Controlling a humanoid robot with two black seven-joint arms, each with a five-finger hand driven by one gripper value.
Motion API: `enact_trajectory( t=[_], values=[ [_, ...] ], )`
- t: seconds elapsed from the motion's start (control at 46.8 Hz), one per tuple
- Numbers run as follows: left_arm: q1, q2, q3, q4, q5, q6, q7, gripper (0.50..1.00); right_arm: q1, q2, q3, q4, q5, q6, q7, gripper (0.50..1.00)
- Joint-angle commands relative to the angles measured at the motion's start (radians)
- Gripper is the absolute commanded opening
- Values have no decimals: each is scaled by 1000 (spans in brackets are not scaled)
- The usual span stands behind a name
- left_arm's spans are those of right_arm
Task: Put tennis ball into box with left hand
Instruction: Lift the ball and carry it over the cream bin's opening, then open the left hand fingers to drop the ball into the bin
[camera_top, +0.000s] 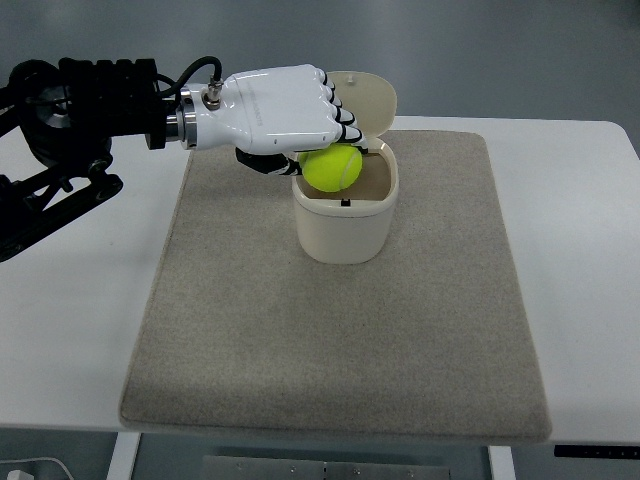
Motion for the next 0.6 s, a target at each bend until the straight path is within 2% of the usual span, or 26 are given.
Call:
enact_trajectory(
  t=[0.0,0.577],
  values=[
    [0,-15,2,25,0,0,0,500,0,0,0,1,0,0,0,938],
    [9,-73,12,114,0,3,3,500,0,0,0,1,0,0,0,940]
  ],
)
